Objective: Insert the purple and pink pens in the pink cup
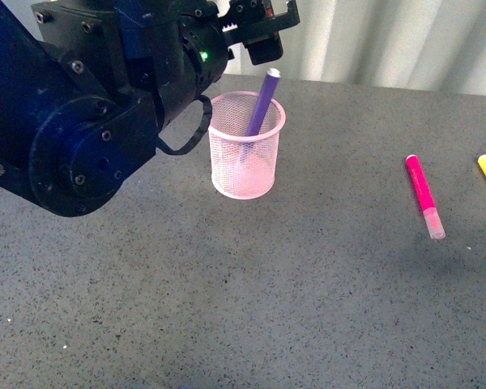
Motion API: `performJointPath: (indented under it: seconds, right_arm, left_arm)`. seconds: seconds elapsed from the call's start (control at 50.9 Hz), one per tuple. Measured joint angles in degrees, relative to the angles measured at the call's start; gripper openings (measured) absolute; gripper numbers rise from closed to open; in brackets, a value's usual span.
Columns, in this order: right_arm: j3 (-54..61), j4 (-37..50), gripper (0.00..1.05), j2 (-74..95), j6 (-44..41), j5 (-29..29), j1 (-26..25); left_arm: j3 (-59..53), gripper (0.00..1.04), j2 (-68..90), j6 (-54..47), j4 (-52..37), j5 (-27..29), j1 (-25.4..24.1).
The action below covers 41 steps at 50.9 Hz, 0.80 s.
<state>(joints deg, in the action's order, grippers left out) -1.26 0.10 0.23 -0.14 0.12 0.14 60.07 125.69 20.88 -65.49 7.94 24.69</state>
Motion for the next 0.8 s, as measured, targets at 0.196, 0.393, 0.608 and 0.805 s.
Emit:
performJointPath:
  seconds: [0.196,0.393,0.608,0.805]
  right_arm:
    - [0.0,0.0,0.98,0.0,0.0,0.0,0.0]
    - [0.0,0.0,0.98,0.0,0.0,0.0,0.0]
    - [0.0,0.0,0.98,0.0,0.0,0.0,0.0]
    - [0.0,0.0,0.98,0.0,0.0,0.0,0.0]
  left_arm:
    - [-4.7,1.00,-10.4,-4.4,14.1,-1.9,-1.2]
    - [-14.3,0.98,-32.6,-11.4,39.5,-5.9,-4.9]
    - [-16.6,0.94,-38.4,-14.7,37.1,-1.5,-5.7]
    - [-33.9,0.53,-45.0,-19.6,11.0,6.5,-9.6]
